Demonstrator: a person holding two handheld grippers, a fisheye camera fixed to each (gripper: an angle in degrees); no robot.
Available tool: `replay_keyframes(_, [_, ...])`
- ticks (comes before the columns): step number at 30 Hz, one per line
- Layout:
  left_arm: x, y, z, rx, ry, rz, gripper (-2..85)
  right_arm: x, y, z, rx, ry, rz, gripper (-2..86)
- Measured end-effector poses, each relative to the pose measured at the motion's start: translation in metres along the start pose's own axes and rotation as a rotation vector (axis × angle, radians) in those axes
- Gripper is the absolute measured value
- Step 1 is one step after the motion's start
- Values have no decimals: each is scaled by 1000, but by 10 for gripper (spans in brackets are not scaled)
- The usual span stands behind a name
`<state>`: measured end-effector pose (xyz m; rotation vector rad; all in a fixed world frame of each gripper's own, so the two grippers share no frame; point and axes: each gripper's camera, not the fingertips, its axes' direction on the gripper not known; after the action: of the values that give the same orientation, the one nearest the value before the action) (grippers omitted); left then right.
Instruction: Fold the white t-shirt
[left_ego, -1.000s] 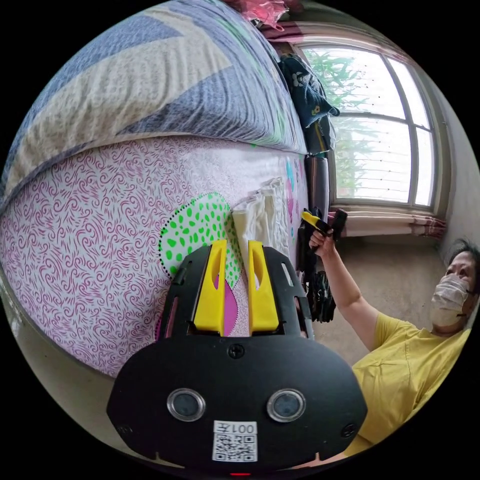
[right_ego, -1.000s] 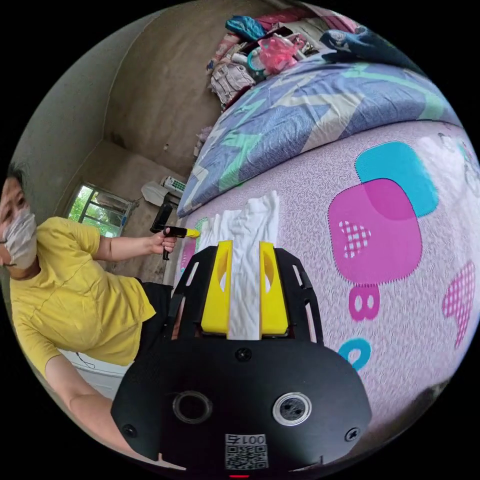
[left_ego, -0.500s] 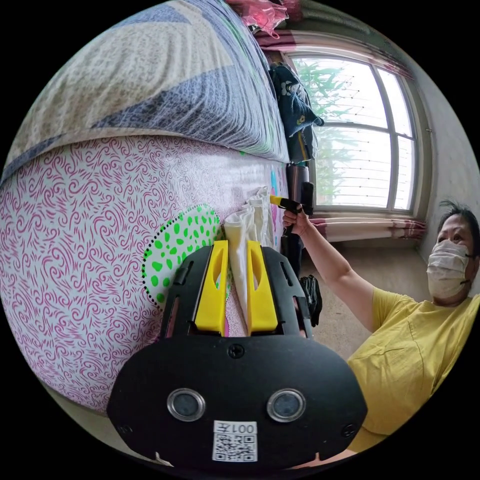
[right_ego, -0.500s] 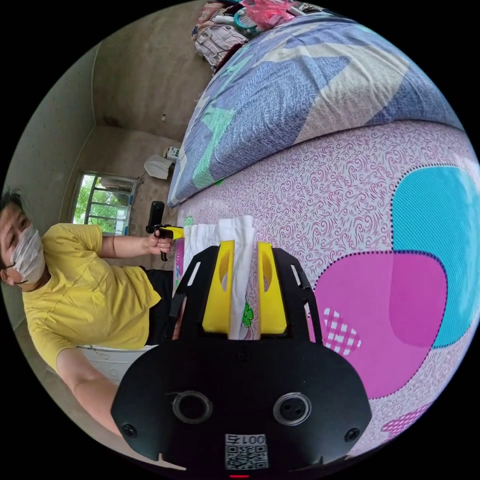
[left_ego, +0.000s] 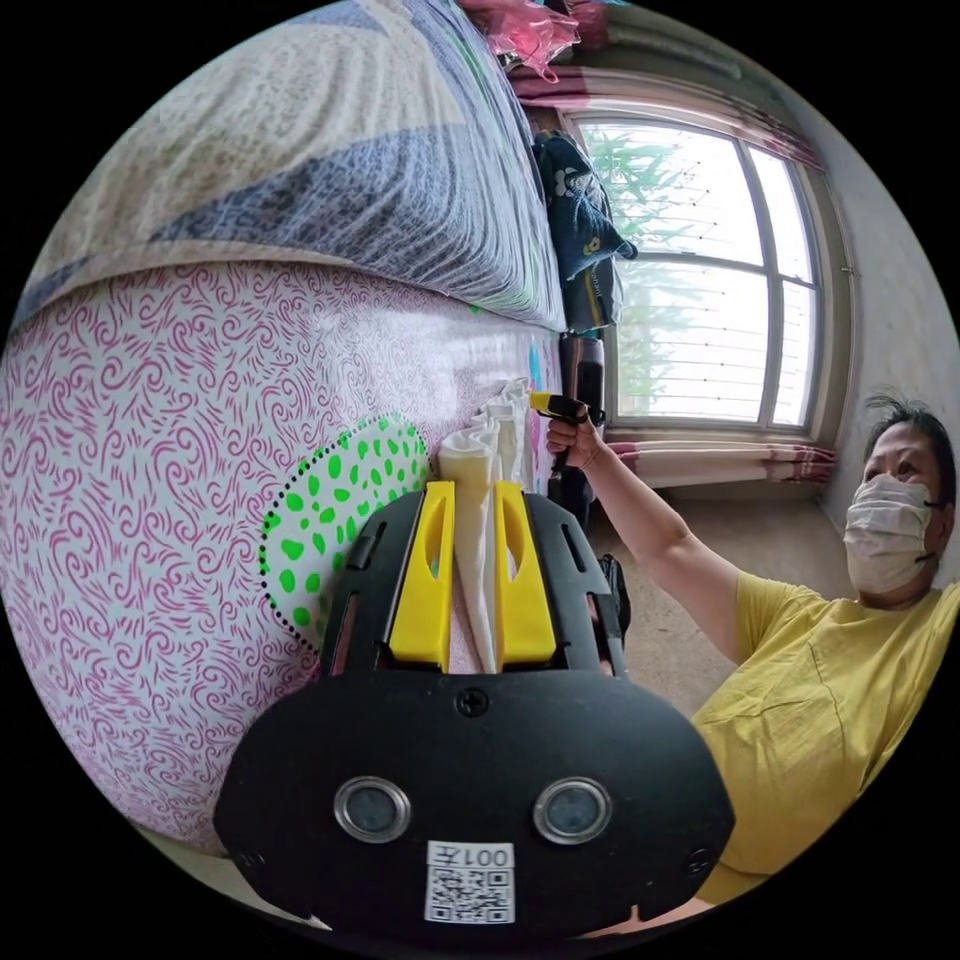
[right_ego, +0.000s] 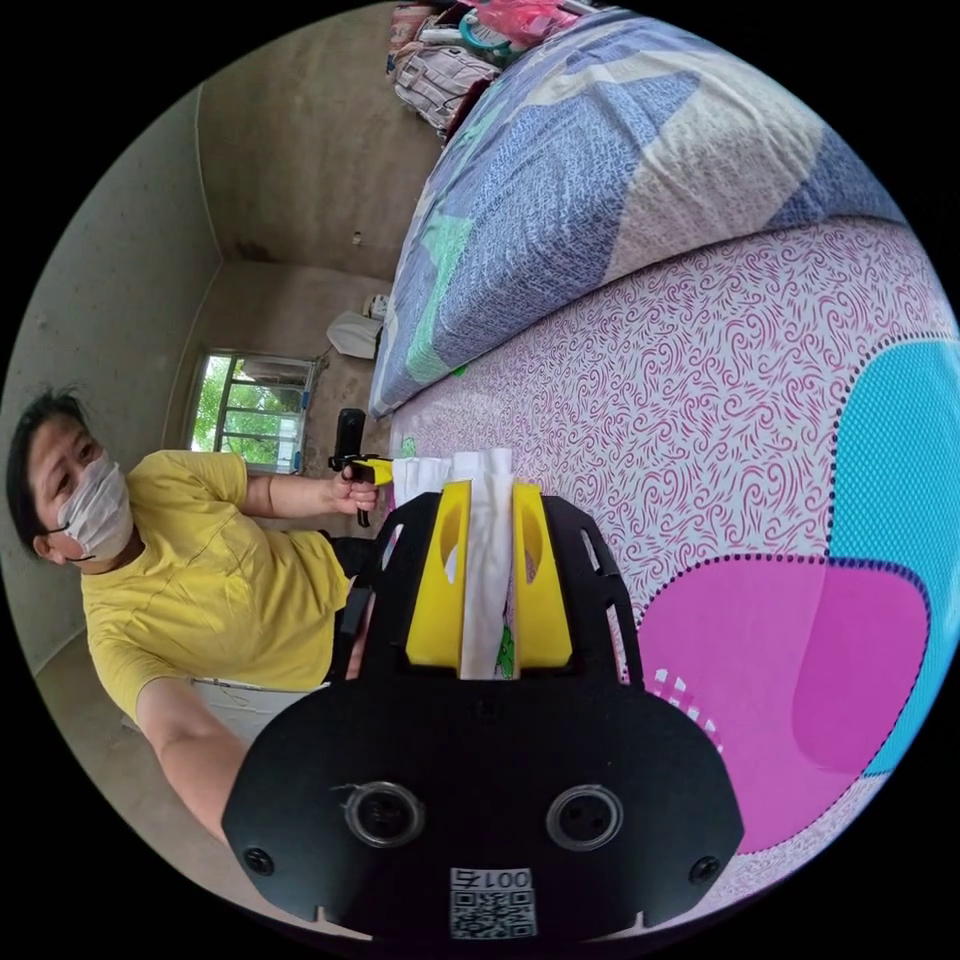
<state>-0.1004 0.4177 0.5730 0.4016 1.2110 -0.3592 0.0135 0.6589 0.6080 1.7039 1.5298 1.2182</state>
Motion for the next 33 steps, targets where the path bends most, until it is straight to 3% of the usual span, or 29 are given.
replay_keyframes(5, [2,8,-8,4,-94,45,35,-10,0,-1,-32,-18,-12,48])
replay_keyframes(10, [-5,18,5,12,-41,29,46,-25,4,-5,-55,24,-36,22])
replay_keyframes(18, [-24,30,25,20,2,16,-8,-67,38,-45,27,152,-108,11])
replay_keyframes(26, [37,27,8,132,-145,364,-9,-162,89,-144,285,247,-284,9])
replay_keyframes(33, [86,85,55,37,-70,623,-9,-260,197,-169,136,186,-469,10])
